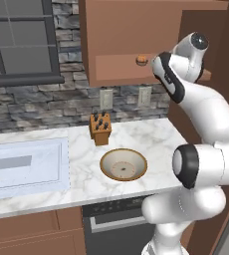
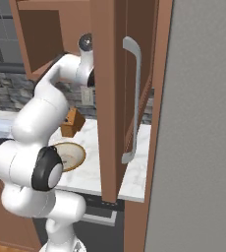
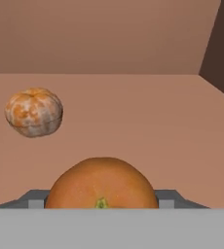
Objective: Pick the tangerines from the cabinet and place them in one bowl. Pick the pear from the sink and place it in the other bowl.
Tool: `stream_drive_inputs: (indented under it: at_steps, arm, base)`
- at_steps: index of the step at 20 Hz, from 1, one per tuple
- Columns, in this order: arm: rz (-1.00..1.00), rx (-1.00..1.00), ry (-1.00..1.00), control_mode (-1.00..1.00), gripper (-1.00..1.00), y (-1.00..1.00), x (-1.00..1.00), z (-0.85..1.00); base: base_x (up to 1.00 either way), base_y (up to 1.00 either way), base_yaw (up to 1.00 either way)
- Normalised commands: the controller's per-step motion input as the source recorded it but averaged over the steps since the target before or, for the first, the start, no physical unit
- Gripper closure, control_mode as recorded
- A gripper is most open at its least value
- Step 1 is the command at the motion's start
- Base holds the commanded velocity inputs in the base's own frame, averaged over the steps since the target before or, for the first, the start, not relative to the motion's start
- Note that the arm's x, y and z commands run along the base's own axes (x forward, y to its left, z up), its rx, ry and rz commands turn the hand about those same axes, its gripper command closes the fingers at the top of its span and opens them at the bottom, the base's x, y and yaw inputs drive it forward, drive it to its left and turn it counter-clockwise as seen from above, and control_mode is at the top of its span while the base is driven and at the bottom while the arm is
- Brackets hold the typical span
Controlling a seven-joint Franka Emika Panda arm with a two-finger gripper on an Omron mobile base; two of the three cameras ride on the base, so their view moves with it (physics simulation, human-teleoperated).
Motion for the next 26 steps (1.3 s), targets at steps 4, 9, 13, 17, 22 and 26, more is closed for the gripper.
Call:
stream_drive_inputs:
  at_steps: [4, 9, 13, 17, 22, 26]
  arm:
    - [0.00, 0.00, 0.00, -1.00, 1.00, 0.07, -0.73, 0.00]
    - [0.00, 0.00, 0.05, -1.00, 1.00, 0.16, -0.65, 0.00]
    - [0.00, 0.00, 0.22, -1.00, 1.00, 0.27, -0.42, 0.00]
    - [0.00, 0.00, 0.30, -1.00, 1.00, 0.39, -0.27, 0.00]
    - [0.00, 0.00, 0.35, -1.00, 1.00, 0.31, -0.28, 0.00]
    - [0.00, 0.00, 0.40, -1.00, 1.00, 0.18, -0.23, 0.00]
  base:
    - [0.00, 0.00, 0.00]
    - [0.00, 0.00, 0.00]
    - [0.00, 0.00, 0.00]
    - [0.00, 0.00, 0.00]
    - [0.00, 0.00, 0.00]
    - [0.00, 0.00, 0.00]
